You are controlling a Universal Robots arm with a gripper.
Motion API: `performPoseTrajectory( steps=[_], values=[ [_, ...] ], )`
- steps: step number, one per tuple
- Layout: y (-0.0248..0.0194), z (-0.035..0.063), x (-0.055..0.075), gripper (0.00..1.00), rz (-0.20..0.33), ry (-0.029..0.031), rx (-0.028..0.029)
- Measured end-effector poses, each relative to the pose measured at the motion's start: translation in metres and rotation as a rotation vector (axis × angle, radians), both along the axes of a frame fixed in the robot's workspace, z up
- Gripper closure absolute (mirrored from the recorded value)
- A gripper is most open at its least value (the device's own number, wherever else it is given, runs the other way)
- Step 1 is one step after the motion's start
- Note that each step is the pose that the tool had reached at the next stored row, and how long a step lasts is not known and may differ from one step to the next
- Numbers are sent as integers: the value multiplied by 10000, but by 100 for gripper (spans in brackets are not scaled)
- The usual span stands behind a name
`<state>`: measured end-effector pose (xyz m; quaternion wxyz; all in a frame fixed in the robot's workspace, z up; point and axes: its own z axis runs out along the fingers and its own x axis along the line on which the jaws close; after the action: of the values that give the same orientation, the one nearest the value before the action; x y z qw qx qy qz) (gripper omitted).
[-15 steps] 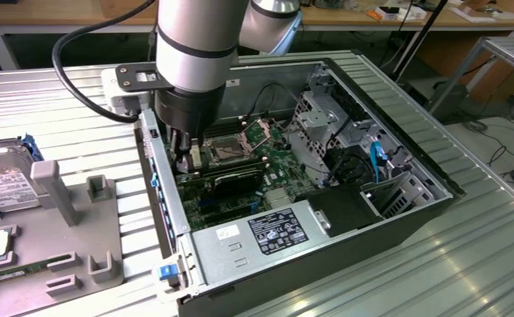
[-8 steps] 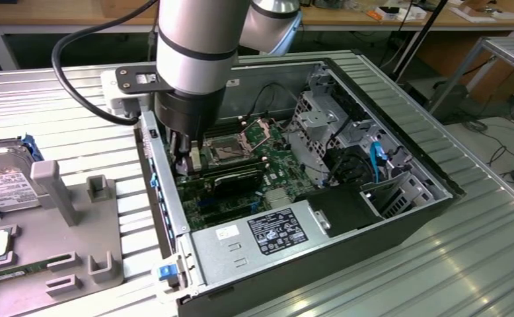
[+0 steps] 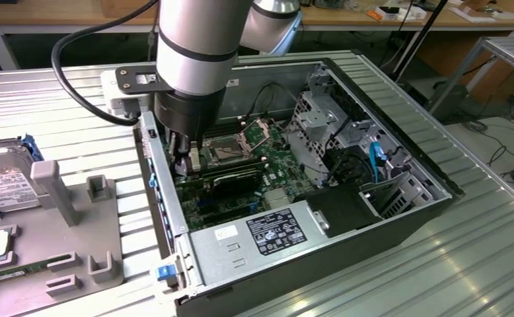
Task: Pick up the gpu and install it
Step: 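Press down on the gpu until it lock into place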
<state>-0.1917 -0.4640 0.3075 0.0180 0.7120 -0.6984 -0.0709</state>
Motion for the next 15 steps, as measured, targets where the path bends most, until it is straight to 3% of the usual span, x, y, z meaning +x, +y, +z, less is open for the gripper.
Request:
performPoseTrajectory(
  steps=[2, 13, 15],
  values=[
    [0, 7, -1, 89, -5, 35, -2],
    [2, 52, -1, 89, -4, 41, -7],
    [2, 51, -3, 89, -4, 42, -31]
  ],
)
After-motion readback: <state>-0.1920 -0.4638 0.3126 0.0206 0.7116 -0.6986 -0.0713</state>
